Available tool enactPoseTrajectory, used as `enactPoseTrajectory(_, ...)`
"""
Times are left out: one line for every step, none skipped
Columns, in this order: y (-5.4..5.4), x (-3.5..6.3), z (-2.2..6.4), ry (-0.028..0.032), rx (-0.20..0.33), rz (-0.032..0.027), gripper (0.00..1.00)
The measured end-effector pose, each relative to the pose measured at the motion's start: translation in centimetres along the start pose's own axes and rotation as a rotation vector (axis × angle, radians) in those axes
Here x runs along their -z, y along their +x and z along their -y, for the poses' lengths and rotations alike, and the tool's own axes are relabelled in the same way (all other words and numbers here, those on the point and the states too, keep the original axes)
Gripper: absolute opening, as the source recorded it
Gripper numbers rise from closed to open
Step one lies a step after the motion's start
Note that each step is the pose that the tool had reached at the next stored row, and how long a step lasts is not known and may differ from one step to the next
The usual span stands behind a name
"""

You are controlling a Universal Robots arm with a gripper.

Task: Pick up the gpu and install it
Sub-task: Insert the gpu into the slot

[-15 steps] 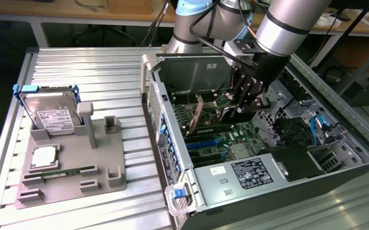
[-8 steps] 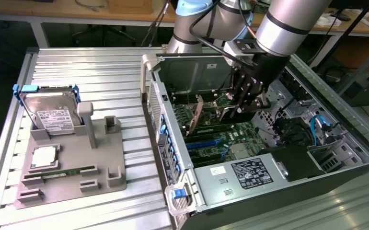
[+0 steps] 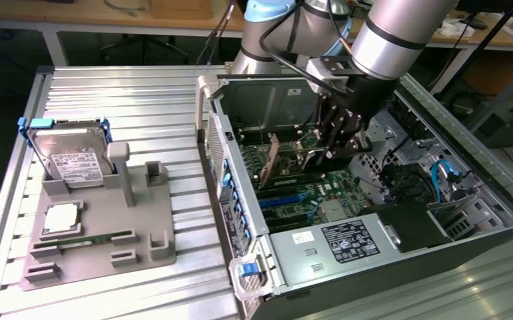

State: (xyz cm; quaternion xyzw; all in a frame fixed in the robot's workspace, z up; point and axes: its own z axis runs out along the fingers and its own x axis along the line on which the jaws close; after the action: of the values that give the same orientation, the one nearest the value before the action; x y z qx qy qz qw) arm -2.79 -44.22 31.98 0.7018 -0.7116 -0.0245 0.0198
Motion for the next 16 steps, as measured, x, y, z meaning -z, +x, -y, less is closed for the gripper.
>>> enactPoseTrajectory(0.0, -0.02, -0.12, 0.0002, 0.0, 0.0, 0.27)
enactPoseTrajectory(0.0, -0.03, -0.23, 0.0003, 0.0, 0.0, 0.27)
enactPoseTrajectory(0.0, -0.06, -0.31, 0.0003, 0.0, 0.0, 0.27)
enactPoseTrajectory(0.0, -0.08, -0.36, 0.0003, 0.0, 0.0001, 0.27)
enactPoseTrajectory(0.0, -0.1, -0.42, 0.0003, 0.0, 0.0, 0.27)
enactPoseTrajectory(0.0, -0.12, -0.49, 0.0003, 0.001, -0.0001, 0.27)
enactPoseTrajectory(0.0, -0.14, -0.57, 0.0005, 0.001, -0.0001, 0.27)
enactPoseTrajectory(0.0, -0.15, -0.66, 0.0006, 0.001, -0.0001, 0.27)
enactPoseTrajectory(0.0, -0.17, -0.77, 0.0006, 0.001, -0.0001, 0.27)
enactPoseTrajectory(0.0, -0.18, -0.86, 0.0007, 0.001, 0.0, 0.27)
enactPoseTrajectory(0.0, -0.19, -0.93, 0.0007, 0.002, 0.0, 0.27)
enactPoseTrajectory(0.0, -0.2, -0.98, 0.0007, 0.002, 0.0, 0.27)
enactPoseTrajectory(0.0, -0.2, -1.05, 0.0006, 0.002, -0.0001, 0.27)
enactPoseTrajectory(0.0, -0.22, -1.12, 0.0007, 0.003, -0.0002, 0.27)
enactPoseTrajectory(0.0, -0.24, -1.2, 0.001, 0.003, -0.0002, 0.27)
enactPoseTrajectory(0.0, -0.29, -1.28, 0.0017, 0.004, -0.0001, 0.27)
